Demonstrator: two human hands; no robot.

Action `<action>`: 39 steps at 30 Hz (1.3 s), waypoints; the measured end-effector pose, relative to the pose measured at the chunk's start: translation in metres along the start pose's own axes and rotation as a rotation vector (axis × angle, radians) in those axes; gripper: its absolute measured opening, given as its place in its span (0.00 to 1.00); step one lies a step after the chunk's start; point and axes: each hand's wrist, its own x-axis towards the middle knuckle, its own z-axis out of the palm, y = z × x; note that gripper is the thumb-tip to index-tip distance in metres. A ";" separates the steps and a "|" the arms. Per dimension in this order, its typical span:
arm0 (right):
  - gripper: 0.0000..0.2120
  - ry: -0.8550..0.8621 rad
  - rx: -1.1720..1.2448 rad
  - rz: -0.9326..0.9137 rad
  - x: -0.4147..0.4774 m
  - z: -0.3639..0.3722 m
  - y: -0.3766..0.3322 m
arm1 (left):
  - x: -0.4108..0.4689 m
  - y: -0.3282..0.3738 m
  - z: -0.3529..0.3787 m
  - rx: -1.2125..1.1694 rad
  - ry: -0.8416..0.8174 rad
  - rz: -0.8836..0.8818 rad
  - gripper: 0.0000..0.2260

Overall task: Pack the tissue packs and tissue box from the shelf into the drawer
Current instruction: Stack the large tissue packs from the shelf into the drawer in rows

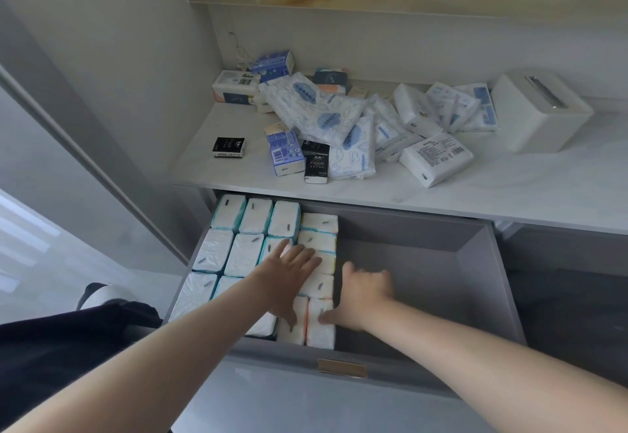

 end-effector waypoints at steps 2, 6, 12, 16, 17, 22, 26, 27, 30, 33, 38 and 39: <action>0.60 0.117 -0.037 -0.059 0.007 0.000 0.005 | 0.004 -0.002 0.000 0.029 -0.006 -0.004 0.56; 0.67 0.069 -0.027 -0.209 0.023 0.006 0.009 | 0.010 -0.003 0.003 0.038 -0.051 -0.042 0.59; 0.68 -0.017 -0.004 -0.227 0.037 0.011 0.001 | 0.012 -0.005 0.000 -0.066 -0.044 -0.031 0.53; 0.69 0.015 -0.012 -0.234 0.040 0.009 0.002 | 0.009 -0.009 0.004 -0.033 -0.019 0.006 0.57; 0.68 0.005 -0.003 -0.234 0.040 0.010 0.002 | 0.010 -0.009 0.005 -0.020 -0.025 0.008 0.57; 0.64 -0.071 0.025 -0.271 0.037 0.000 0.006 | 0.011 -0.009 -0.010 -0.116 -0.039 0.001 0.50; 0.52 -0.021 0.140 -0.272 0.036 -0.037 0.012 | 0.009 -0.019 -0.037 -0.306 0.062 -0.001 0.32; 0.44 0.031 0.180 -0.287 0.036 -0.049 0.016 | 0.009 -0.024 -0.045 -0.344 0.099 -0.011 0.29; 0.28 0.214 0.276 -0.334 0.039 -0.088 0.029 | 0.011 -0.045 -0.070 -0.468 0.152 -0.092 0.27; 0.22 0.346 0.388 -0.316 0.045 -0.128 0.040 | 0.017 -0.076 -0.095 -0.556 0.220 -0.187 0.24; 0.19 0.500 0.392 -0.314 0.077 -0.193 0.053 | 0.041 -0.140 -0.137 -0.629 0.414 -0.307 0.19; 0.19 0.517 0.379 -0.308 0.088 -0.205 0.055 | 0.049 -0.153 -0.144 -0.645 0.449 -0.338 0.18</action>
